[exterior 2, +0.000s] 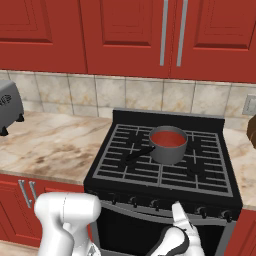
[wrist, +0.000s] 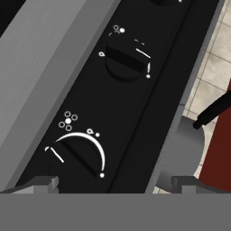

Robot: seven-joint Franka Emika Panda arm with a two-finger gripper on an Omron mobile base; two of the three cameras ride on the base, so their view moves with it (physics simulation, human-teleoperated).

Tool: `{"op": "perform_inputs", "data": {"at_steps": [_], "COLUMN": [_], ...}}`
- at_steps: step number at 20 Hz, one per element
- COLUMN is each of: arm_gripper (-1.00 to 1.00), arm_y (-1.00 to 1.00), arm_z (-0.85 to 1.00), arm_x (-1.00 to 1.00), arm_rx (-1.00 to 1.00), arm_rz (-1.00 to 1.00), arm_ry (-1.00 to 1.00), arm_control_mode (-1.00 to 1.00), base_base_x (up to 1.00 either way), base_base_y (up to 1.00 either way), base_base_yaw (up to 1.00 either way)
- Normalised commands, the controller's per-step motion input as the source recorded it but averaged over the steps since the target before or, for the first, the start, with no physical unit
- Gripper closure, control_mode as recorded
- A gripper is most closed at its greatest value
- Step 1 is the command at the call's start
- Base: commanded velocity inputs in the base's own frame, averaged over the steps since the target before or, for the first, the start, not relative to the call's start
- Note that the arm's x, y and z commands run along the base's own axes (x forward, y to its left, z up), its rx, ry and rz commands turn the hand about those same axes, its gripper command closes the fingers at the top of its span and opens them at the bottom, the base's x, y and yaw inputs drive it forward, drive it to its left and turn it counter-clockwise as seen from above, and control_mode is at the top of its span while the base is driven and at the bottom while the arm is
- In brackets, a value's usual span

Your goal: Wait until the marinara sauce is simmered to a deep red color and then turn off the stove.

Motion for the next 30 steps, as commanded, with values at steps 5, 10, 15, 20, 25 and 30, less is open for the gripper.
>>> {"op": "perform_inputs", "data": {"at_steps": [5,10,15,20,25,30], "arm_gripper": [-1.0,-1.0,-1.0,-1.0,-1.0,-1.0], "arm_y": [0.0,0.0,0.0,0.0,0.0,0.0], "arm_z": [0.0,0.0,0.0,0.0,0.0,0.0], "arm_x": [0.0,0.0,0.0,0.0,0.0,0.0], "arm_rx": [0.0,0.0,0.0,0.0,0.0,0.0], "arm_rz": [0.0,0.0,0.0,0.0,0.0,0.0], "arm_ry": [0.0,0.0,0.0,0.0,0.0,0.0], "arm_control_mode": [-1.0,-1.0,-1.0,-1.0,-1.0,-1.0], "base_base_x": [0.0,0.0,0.0,0.0,0.0,0.0], "base_base_y": [0.0,0.0,0.0,0.0,0.0,0.0], "base_base_yaw": [0.0,0.0,0.0,0.0,0.0,0.0]}}
